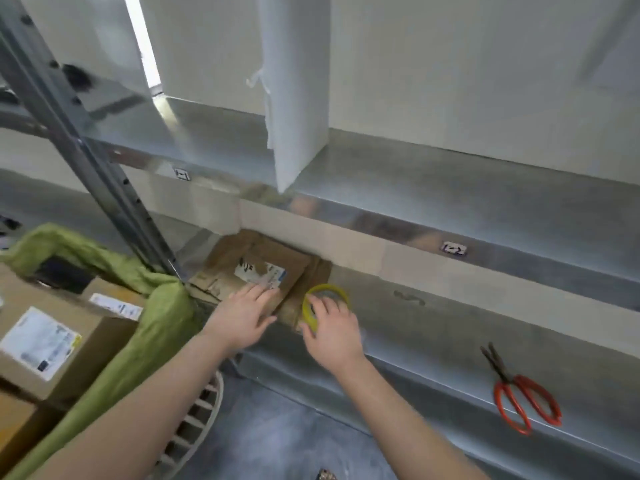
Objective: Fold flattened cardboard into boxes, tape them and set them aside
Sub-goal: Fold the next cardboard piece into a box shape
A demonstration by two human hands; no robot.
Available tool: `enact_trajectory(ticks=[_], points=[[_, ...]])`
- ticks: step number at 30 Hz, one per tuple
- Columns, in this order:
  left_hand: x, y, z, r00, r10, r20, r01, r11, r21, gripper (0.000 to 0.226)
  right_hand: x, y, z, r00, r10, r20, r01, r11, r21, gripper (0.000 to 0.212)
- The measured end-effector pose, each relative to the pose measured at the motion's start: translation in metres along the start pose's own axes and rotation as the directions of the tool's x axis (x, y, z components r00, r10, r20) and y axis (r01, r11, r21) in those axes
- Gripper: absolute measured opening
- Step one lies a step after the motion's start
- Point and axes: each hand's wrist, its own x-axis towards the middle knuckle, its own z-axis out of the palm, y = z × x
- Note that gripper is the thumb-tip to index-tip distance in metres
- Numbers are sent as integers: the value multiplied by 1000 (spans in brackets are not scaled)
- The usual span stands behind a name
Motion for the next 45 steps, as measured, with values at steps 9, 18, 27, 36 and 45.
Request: enact_trajectory(ticks=[9,18,27,36,45], points=[[35,-146,-1,988,-88,125,103,987,-124,57,79,-69,52,992,102,75,-111,987,115,55],[77,-223,14,913,-147,382,276,910,-309,70,112,-101,92,870,476,128,-493,840,226,66],[94,-239,29,896,-158,415,385,744,-547,67,124,-98,101,776,613,147,-616,687,387,69],[94,-230,13,955,-109,276,274,678,-682,74,113,-91,83,790,607,91,-548,630,550,74],[89,-163,-11,966,49,254,175,599,-781,75,66,-50,35,804,592,-48,-463,675,575,76]])
